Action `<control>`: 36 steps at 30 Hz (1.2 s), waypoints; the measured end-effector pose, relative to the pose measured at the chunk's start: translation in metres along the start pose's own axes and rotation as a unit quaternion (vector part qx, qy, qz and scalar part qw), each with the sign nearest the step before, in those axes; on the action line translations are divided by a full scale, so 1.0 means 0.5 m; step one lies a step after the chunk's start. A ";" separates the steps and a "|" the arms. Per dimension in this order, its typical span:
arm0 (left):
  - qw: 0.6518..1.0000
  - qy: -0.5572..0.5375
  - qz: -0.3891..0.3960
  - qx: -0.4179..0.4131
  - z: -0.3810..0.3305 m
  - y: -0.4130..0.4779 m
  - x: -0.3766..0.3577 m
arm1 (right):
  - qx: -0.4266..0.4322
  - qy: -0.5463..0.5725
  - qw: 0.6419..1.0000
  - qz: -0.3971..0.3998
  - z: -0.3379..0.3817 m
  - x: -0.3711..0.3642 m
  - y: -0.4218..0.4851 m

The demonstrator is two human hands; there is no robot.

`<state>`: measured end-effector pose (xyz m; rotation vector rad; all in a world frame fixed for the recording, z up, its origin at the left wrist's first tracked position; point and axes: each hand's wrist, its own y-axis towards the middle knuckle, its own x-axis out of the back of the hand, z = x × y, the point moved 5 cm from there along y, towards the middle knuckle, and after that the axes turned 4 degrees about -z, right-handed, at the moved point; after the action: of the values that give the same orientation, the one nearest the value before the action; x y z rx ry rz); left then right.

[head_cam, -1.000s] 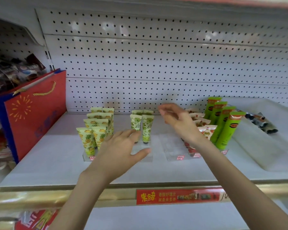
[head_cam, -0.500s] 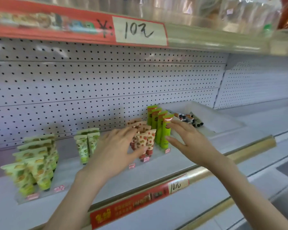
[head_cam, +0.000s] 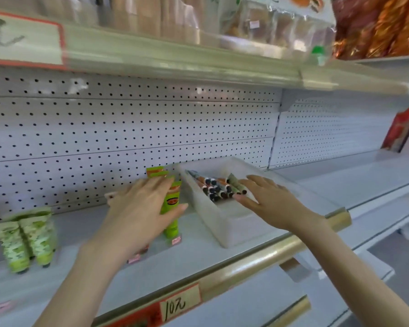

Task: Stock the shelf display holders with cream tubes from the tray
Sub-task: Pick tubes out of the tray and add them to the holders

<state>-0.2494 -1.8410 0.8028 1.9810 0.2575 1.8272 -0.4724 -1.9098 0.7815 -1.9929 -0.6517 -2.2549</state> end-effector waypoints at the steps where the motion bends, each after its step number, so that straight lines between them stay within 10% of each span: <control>1: 1.000 0.000 0.004 0.009 -0.020 0.016 -0.011 | 0.001 -0.005 1.000 0.007 -0.025 -0.001 0.009; 36: 0.985 -0.100 0.130 0.061 -0.167 0.261 -0.223 | -0.034 0.219 0.943 0.247 -0.247 -0.165 0.272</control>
<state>-0.3641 -1.9883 0.7616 2.3591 0.0506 1.7824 -0.5311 -2.0953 0.7295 -1.3813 -0.0232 -2.2821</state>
